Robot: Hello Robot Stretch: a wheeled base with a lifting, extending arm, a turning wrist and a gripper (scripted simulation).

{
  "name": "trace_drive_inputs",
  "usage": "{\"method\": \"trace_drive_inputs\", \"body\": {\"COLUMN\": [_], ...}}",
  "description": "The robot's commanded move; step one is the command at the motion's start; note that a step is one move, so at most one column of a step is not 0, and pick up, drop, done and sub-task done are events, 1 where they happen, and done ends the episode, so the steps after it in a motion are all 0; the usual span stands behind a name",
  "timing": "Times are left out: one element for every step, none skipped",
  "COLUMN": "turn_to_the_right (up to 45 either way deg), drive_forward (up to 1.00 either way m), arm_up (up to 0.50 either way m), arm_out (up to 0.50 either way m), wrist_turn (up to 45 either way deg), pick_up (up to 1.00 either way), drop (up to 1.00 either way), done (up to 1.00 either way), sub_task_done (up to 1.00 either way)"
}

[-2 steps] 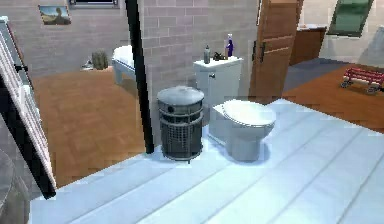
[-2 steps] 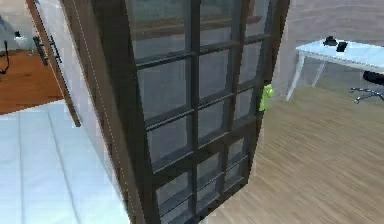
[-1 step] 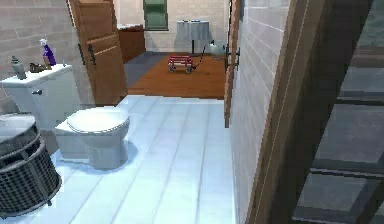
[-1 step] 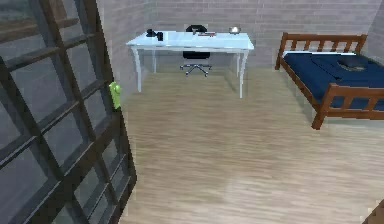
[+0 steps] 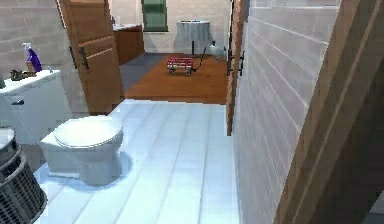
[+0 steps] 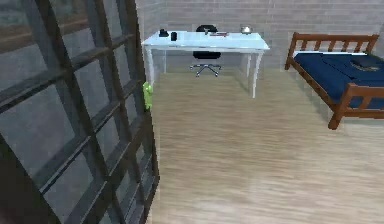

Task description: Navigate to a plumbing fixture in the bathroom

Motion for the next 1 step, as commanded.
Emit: {"method": "trace_drive_inputs", "body": {"turn_to_the_right": [-45.0], "drive_forward": [0.0], "arm_up": [0.0], "arm_out": [0.0], "wrist_turn": [0.0], "pick_up": [0.0], "drop": [0.0], "done": [0.0], "sub_task_done": [0.0]}}
